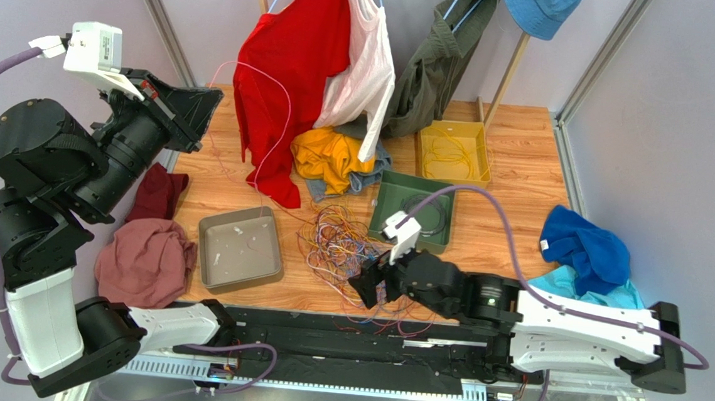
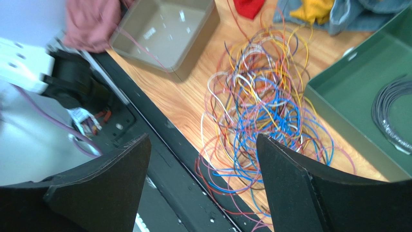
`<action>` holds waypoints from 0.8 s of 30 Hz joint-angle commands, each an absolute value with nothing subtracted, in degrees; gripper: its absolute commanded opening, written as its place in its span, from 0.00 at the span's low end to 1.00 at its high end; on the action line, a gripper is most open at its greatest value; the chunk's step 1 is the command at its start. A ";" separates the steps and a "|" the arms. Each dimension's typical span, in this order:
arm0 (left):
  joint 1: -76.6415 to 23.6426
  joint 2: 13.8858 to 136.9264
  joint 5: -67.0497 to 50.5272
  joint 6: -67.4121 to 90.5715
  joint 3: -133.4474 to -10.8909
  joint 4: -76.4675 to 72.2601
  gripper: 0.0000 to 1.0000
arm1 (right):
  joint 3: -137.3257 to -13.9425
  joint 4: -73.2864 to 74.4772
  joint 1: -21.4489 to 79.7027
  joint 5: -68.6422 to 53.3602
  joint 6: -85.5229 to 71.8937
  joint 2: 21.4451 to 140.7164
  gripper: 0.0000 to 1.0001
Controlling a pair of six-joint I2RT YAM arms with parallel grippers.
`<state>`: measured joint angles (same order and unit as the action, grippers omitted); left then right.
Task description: Untangle the cables
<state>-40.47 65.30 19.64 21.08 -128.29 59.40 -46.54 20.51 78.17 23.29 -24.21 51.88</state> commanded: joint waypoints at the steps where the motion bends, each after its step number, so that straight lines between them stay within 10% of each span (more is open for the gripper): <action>1: -40.34 65.30 22.23 18.37 -128.93 59.24 0.00 | -47.20 18.90 78.40 25.05 -22.94 47.12 0.85; 24: -40.34 66.19 48.43 -1.23 -126.59 44.23 0.00 | -38.85 15.56 78.40 19.78 -24.52 47.11 0.83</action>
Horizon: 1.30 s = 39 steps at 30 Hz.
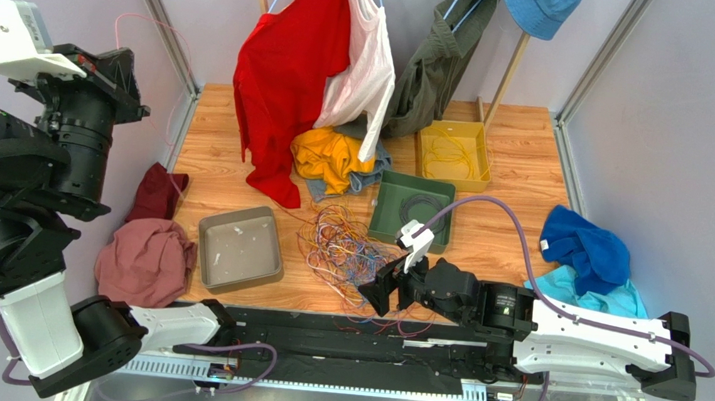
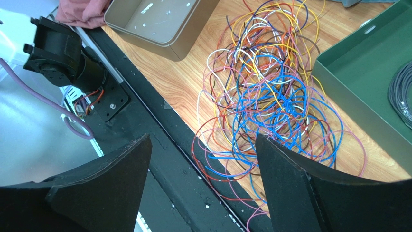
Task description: Untangle the cables
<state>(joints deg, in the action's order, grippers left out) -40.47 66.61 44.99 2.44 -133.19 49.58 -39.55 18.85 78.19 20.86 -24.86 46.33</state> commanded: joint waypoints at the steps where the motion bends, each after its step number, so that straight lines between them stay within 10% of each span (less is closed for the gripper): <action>1: -40.34 63.92 48.43 -0.88 -123.43 42.90 0.00 | -38.59 14.77 78.40 19.51 -24.52 47.20 0.83; 19: -39.90 44.75 50.01 21.77 -72.80 42.62 0.00 | -32.08 11.25 78.40 18.90 -27.68 44.21 0.83; 39: -39.90 30.84 46.58 37.44 -63.98 62.84 0.00 | -28.12 10.28 78.49 18.72 -29.88 42.01 0.81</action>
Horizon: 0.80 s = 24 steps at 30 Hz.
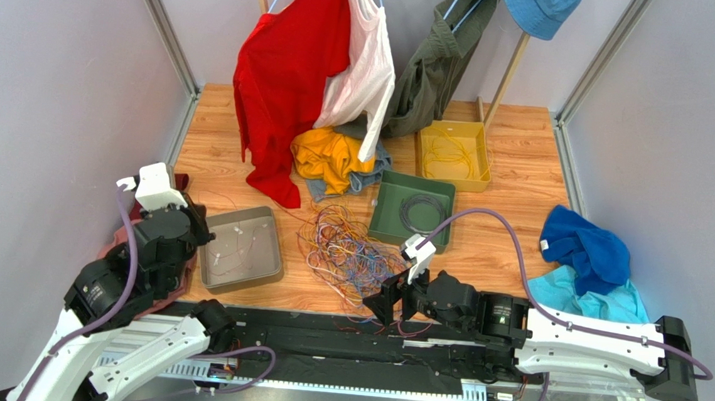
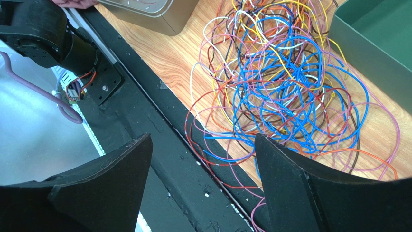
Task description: Untangle the cables
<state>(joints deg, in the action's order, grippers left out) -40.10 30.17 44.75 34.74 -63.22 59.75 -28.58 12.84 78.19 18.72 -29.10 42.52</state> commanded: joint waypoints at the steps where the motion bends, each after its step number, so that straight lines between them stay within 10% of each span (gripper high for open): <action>1: -39.82 31.28 46.93 37.27 -63.81 62.84 0.00 | -28.47 10.37 78.40 18.55 -29.97 42.36 0.81; 11: -37.36 43.77 44.13 39.37 -56.87 58.98 0.00 | -27.77 8.88 78.40 17.93 -30.50 43.24 0.81; 24: -32.78 29.97 46.85 41.41 -68.37 71.01 0.00 | -26.89 8.70 78.40 17.58 -29.97 42.01 0.81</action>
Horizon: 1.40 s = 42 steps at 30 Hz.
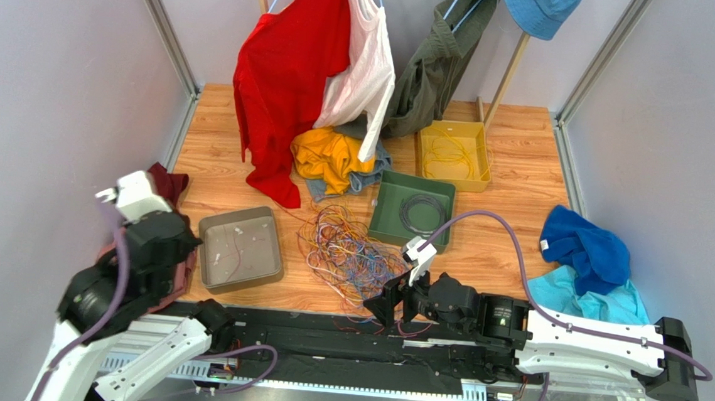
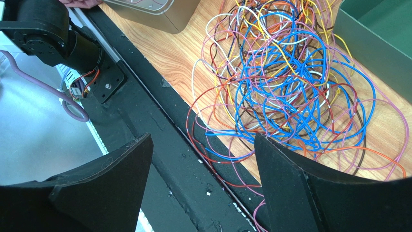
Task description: Untangle the cables
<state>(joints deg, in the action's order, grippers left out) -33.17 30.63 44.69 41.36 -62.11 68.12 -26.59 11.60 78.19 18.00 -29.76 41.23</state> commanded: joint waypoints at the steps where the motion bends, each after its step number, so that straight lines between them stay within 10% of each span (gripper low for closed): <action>1: -32.78 30.14 46.67 40.96 -70.21 71.02 0.00 | -27.07 8.53 78.40 17.49 -29.97 42.45 0.81; 42: -8.09 54.23 12.92 44.30 -38.85 35.86 0.00 | -22.85 8.70 78.40 18.20 -31.91 36.74 0.80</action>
